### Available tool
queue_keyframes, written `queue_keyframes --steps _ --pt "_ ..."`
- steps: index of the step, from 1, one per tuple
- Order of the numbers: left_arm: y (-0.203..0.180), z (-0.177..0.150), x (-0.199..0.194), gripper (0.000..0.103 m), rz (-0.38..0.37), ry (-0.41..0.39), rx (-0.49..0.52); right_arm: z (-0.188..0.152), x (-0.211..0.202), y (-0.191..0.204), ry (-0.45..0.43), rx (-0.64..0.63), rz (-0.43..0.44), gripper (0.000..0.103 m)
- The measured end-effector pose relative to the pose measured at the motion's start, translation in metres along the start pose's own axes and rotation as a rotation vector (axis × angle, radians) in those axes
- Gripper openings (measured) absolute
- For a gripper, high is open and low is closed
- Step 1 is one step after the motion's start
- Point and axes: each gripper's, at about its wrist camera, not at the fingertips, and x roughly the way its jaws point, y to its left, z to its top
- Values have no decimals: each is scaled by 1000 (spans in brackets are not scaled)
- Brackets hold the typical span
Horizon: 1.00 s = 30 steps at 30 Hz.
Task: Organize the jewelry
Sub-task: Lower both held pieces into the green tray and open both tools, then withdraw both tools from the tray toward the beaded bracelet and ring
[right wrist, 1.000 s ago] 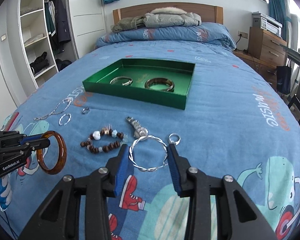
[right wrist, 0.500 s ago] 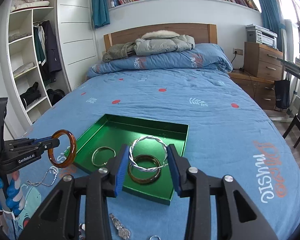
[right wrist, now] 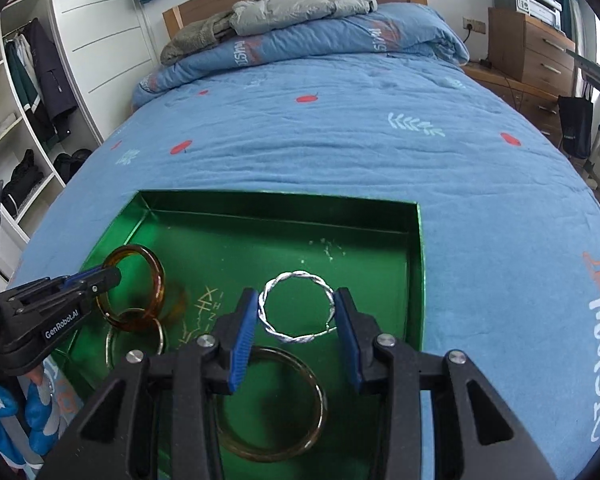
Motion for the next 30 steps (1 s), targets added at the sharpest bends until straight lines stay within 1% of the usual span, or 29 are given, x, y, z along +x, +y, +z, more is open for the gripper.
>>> queue_keyframes --steps 3,6,10,14,16,17,19,21,23,27,30 --pt "-1 1 4 10 0 7 7 -1 18 0 55 -19 -48 37" --pt "0 1 5 11 -13 18 -7 -2 26 4 96 -54 -78 37" --pt "4 0 8 11 -35 40 -43 -3 28 11 108 -93 -105 37" --pt "7 -2 8 11 -57 48 -54 -1 27 10 111 -91 -108 37" --pt "10 -3 5 13 -73 48 -67 0 25 8 107 -81 -90 38" --pt "12 -4 3 15 -90 47 -76 0 23 7 103 -77 -86 38" --pt "14 -4 -5 24 -114 34 -86 1 14 4 76 -65 -72 38" --pt "16 -4 -19 38 -119 4 -85 2 1 0 54 -41 -57 41" --pt "17 -3 -36 45 -125 -28 -76 1 -15 -3 26 -28 -38 43" --pt "20 -6 -81 52 -129 -97 -51 1 -57 -5 -36 -23 -20 44" --pt "27 -14 -117 53 -141 -157 -59 -3 -93 -4 -89 -22 -5 47"
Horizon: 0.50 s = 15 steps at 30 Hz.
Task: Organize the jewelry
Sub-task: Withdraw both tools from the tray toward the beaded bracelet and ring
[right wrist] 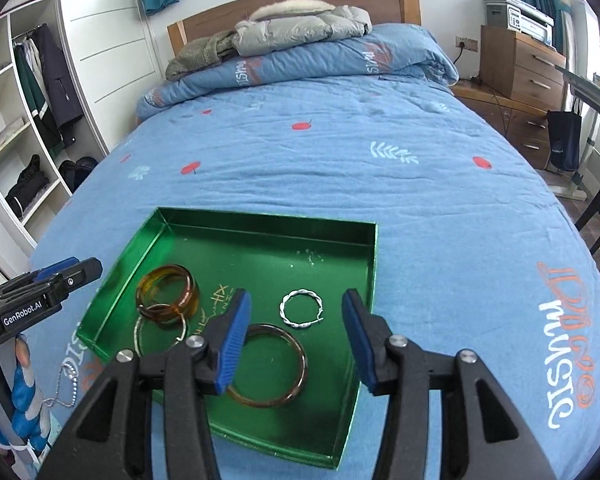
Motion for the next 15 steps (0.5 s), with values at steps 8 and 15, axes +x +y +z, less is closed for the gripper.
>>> queue_keyframes --steps 8,15 --pt "7 -13 -93 53 -19 -97 27 -19 -93 11 -95 -10 31 50" --pt "6 -24 -160 58 -24 -148 57 -48 -165 30 -165 -35 41 51"
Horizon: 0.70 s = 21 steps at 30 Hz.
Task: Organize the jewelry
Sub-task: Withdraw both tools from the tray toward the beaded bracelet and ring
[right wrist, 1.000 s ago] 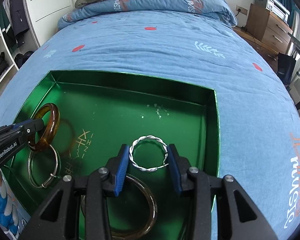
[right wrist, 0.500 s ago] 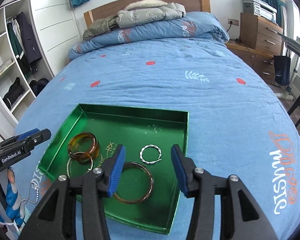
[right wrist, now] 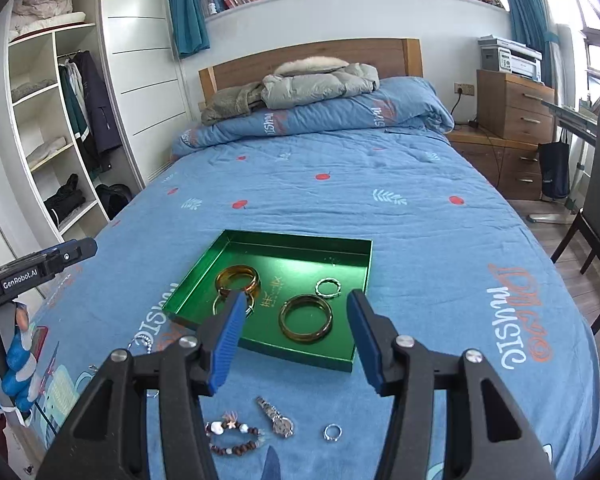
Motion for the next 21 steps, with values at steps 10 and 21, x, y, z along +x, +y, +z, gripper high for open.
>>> queue_keyframes --steps 10,21 --pt "3 -31 -68 61 -14 -41 -11 -33 -90 26 -68 -54 4 51" --pt "10 -70 -113 61 -9 -62 -7 -72 -152 44 -118 -135 -44 51"
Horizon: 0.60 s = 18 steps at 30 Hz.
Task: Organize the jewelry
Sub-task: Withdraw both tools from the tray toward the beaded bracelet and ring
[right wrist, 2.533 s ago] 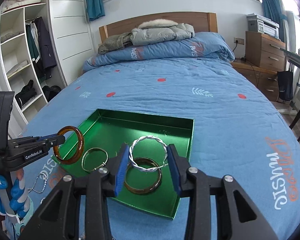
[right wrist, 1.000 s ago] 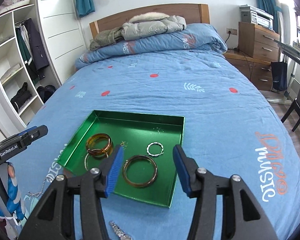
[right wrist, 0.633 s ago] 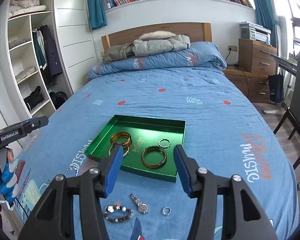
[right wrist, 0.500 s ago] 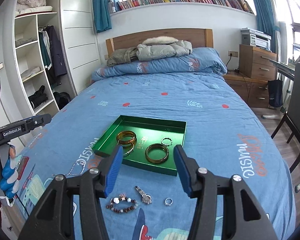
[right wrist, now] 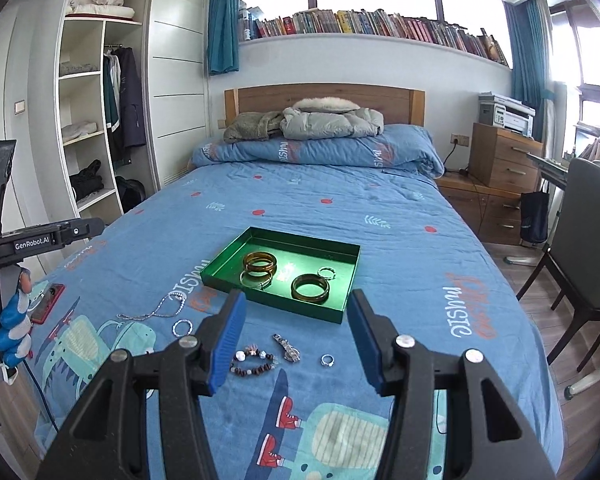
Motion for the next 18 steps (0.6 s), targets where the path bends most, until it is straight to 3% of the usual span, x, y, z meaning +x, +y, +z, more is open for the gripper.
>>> queue_keyframes --steps 11,18 --pt "29 -38 -30 61 36 -1 9 -28 -37 3 -31 -16 -22 51" --pt "39 -58 -37 61 89 -8 35 -45 -35 -14 -24 34 -35 51"
